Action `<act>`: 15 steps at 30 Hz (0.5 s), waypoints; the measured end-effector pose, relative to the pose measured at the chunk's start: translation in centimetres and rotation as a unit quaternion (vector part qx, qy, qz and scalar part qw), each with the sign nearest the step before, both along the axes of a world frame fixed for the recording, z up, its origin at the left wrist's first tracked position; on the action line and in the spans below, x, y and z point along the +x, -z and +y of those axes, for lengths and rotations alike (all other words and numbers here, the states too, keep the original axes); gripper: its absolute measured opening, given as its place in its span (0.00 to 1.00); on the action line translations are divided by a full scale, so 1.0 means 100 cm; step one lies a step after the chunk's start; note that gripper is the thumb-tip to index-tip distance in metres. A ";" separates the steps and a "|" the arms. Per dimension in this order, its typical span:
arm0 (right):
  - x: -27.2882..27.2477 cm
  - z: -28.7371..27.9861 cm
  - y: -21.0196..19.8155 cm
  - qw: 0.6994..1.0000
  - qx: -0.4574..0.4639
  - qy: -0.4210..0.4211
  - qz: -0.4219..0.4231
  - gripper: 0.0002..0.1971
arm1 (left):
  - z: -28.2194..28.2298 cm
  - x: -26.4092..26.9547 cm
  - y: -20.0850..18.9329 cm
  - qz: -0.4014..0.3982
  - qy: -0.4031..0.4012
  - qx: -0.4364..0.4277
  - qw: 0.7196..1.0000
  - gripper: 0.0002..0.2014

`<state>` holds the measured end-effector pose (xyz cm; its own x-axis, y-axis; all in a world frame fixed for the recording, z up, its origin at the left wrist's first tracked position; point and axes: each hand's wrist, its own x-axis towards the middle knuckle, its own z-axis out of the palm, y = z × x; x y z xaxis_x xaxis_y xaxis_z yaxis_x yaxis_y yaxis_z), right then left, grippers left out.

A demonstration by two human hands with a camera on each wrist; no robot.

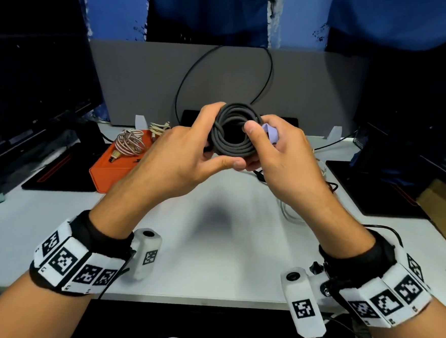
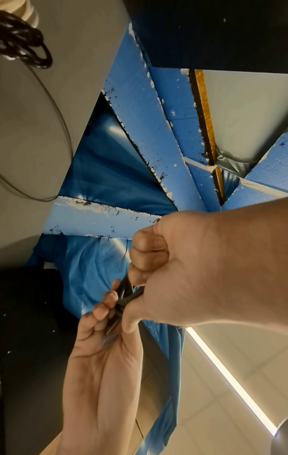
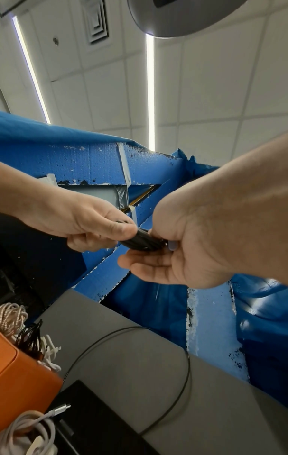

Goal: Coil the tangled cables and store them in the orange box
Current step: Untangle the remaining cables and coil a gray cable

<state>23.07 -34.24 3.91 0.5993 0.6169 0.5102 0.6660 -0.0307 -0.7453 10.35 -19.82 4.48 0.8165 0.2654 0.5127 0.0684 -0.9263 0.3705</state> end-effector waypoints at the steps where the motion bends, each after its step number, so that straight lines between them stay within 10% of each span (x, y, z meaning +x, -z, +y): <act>1: 0.001 0.001 0.002 1.000 0.008 -0.002 0.008 0.19 | -0.001 0.001 0.001 -0.005 -0.005 -0.004 1.000 0.39; 15: 0.012 0.007 0.008 0.997 -0.017 -0.061 0.050 0.12 | 0.019 0.011 0.005 -0.049 0.075 -0.236 0.968 0.29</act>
